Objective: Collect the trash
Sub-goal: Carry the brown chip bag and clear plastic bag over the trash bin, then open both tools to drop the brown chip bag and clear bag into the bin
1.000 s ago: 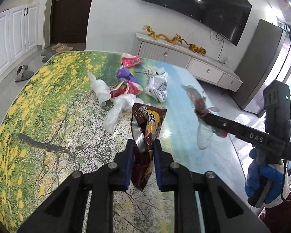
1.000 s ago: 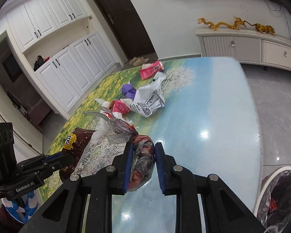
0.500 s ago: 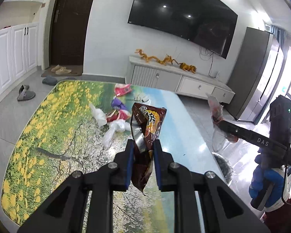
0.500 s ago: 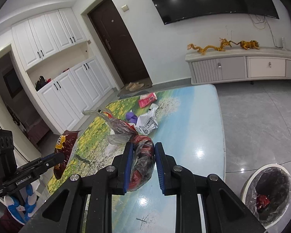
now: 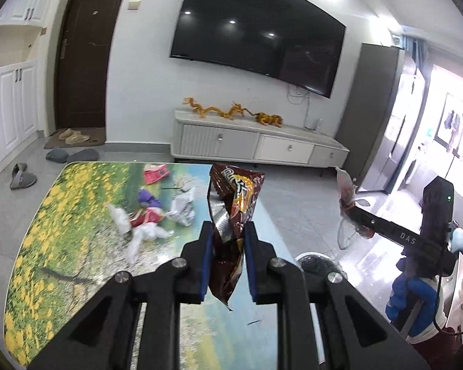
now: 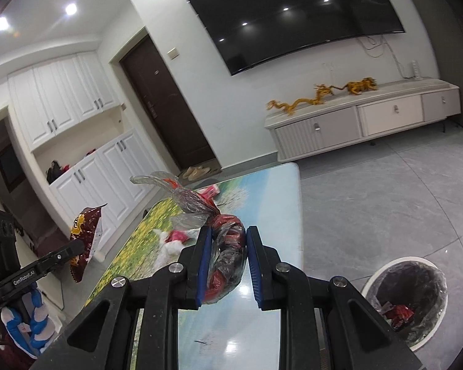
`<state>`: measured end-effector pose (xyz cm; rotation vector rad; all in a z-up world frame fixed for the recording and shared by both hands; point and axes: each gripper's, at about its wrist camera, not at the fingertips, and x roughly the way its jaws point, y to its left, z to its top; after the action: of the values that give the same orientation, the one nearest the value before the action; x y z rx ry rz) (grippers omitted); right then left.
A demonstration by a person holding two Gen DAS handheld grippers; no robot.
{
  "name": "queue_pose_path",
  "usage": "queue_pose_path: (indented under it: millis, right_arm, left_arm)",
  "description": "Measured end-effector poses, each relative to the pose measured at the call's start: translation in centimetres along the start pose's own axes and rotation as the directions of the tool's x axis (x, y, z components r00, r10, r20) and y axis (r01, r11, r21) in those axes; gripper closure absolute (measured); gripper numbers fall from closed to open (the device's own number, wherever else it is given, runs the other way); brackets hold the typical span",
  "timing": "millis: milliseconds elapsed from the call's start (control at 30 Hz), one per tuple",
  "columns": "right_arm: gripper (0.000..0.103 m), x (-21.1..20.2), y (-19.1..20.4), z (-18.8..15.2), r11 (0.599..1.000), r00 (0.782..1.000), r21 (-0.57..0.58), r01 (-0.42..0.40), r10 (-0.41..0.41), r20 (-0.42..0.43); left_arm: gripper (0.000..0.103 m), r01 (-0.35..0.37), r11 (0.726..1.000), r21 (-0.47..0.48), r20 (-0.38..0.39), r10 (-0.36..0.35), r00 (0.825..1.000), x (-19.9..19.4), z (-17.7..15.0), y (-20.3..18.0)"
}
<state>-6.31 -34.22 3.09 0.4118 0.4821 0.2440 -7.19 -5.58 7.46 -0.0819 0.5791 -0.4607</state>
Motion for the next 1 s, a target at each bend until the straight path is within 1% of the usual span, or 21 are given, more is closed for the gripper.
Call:
queue_pose_path:
  millis: [133, 233, 400, 533, 700, 833, 933, 1000]
  right_arm:
    - [0.081, -1.7, -3.7, 0.0, 0.995, 0.995, 0.054, 0.088, -0.09, 0.035]
    - [0.081, -2.8, -6.7, -0.2, 0.981, 0.984, 0.103, 0.167, -0.172, 0.048]
    - [0.081, -4.2, -12.0, -0.9, 0.941, 0.956, 0.195, 0.277, -0.291, 0.045]
    - [0.081, -4.5, -16.1, -1.7, 0.901, 0.935, 0.27, 0.338, -0.355, 0.013]
    - [0.081, -3.8, -19.9, -2.9, 0.859, 0.916, 0.334, 0.389, -0.398, -0.043]
    - [0.081, -2.5, -22.7, -4.4, 0.825, 0.902, 0.371, 0.426, -0.417, -0.109]
    - [0.079, -1.7, -24.5, -5.5, 0.805, 0.896, 0.397, 0.442, -0.419, -0.148]
    - [0.079, -1.3, -25.4, -6.0, 0.792, 0.888, 0.403, 0.459, -0.427, -0.171]
  left_arm:
    - [0.085, 0.066, 0.995, 0.069, -0.038, -0.063, 0.997, 3.0, 1.0, -4.1]
    - [0.085, 0.115, 0.986, 0.122, -0.081, -0.105, 0.991, 5.8, 1.4, -7.5]
    - [0.085, 0.207, 0.958, 0.2, -0.179, -0.172, 0.969, 11.3, 0.8, -13.3]
    - [0.085, 0.269, 0.933, 0.24, -0.26, -0.206, 0.944, 15.4, -0.3, -17.5]
    - [0.085, 0.333, 0.907, 0.258, -0.364, -0.228, 0.903, 20.8, -2.0, -21.5]
    - [0.084, 0.356, 0.897, 0.261, -0.429, -0.223, 0.875, 24.9, -3.6, -23.9]
    - [0.083, 0.363, 0.896, 0.254, -0.471, -0.213, 0.856, 27.6, -4.7, -25.2]
    - [0.082, 0.37, 0.898, 0.238, -0.5, -0.213, 0.839, 29.4, -5.3, -25.8]
